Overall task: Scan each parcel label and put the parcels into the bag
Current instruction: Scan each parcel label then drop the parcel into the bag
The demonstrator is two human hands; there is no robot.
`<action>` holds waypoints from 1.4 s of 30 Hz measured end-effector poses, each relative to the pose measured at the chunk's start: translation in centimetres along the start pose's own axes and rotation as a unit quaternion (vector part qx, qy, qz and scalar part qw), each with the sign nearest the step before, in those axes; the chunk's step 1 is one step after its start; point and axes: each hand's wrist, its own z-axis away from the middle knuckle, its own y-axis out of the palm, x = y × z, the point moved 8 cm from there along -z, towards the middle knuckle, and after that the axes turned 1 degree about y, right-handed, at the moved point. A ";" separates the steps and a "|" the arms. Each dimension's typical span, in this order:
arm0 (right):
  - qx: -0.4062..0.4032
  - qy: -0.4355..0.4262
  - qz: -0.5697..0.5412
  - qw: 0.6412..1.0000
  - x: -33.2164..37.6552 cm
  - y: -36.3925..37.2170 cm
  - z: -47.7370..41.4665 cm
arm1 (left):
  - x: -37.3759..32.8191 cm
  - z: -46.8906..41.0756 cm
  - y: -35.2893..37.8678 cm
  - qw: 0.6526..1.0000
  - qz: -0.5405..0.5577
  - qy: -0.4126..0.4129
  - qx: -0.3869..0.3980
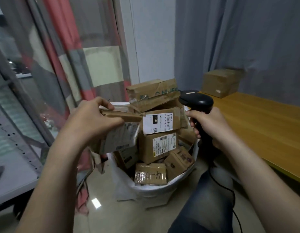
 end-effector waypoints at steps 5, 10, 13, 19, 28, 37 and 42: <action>0.005 -0.011 0.003 1.000 0.2 1.2 0.0 | 1.4 -1.0 -1.3 0.987 -0.107 -0.057 -0.104; 0.008 -0.011 0.008 1.000 0.0 1.4 0.1 | 2.6 -4.9 2.6 0.982 -0.094 -0.086 -0.141; 0.006 -0.009 0.006 1.000 0.0 1.3 -0.1 | 2.7 -6.1 5.3 0.980 -0.117 -0.103 -0.122; 0.001 -0.006 0.014 1.000 -0.1 0.8 -0.2 | 3.0 -6.7 9.6 0.992 -0.090 -0.084 -0.019; -0.003 -0.002 0.012 1.000 -0.3 0.7 0.0 | 2.9 -7.3 9.9 0.998 -0.044 -0.035 -0.009; -0.020 0.002 0.000 1.000 -0.3 -0.4 0.1 | 1.7 -6.5 8.7 0.993 -0.108 -0.042 -0.014; -0.044 0.006 0.009 0.999 0.3 -1.6 0.1 | -2.1 -6.8 6.4 0.986 -0.155 -0.003 -0.063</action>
